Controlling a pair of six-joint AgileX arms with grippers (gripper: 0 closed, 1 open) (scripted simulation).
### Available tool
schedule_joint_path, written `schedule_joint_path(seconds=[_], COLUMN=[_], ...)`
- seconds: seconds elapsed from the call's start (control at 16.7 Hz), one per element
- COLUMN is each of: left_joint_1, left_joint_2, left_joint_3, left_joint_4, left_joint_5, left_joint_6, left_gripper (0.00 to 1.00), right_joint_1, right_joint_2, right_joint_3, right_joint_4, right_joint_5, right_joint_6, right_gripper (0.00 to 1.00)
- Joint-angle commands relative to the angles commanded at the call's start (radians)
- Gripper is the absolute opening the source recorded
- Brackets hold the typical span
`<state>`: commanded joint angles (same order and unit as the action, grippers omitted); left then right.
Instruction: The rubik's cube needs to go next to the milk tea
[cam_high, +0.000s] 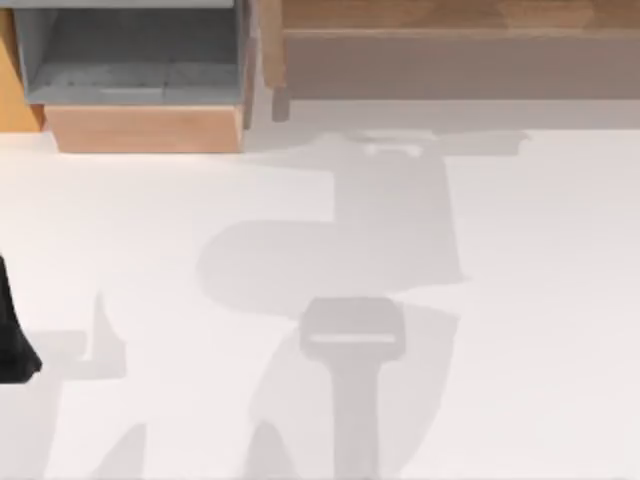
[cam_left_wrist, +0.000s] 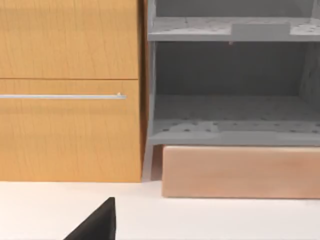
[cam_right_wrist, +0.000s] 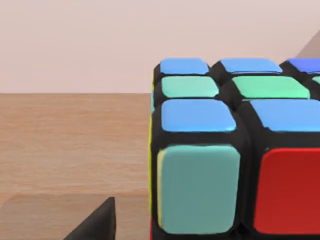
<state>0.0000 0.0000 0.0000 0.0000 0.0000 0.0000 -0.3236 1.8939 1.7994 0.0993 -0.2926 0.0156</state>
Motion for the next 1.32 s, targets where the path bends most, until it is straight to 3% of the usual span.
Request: schedule_joint_path(seconds=[0.24,1.02,1.32], left_joint_1=[0.0,0.0,0.0], left_joint_2=[0.0,0.0,0.0], left_joint_3=[0.0,0.0,0.0], left_joint_4=[0.0,0.0,0.0], left_joint_5=[0.0,0.0,0.0], left_joint_6=[0.0,0.0,0.0], left_gripper=[1.0,1.0,1.0], right_joint_1=[0.0,0.0,0.0], right_joint_2=[0.001,0.001,0.001], right_joint_3=[0.001,0.001,0.001], right_joint_4=[0.0,0.0,0.0], right_joint_5=[0.0,0.0,0.0], right_joint_6=[0.0,0.0,0.0], right_gripper=[1.0,0.02,0.0])
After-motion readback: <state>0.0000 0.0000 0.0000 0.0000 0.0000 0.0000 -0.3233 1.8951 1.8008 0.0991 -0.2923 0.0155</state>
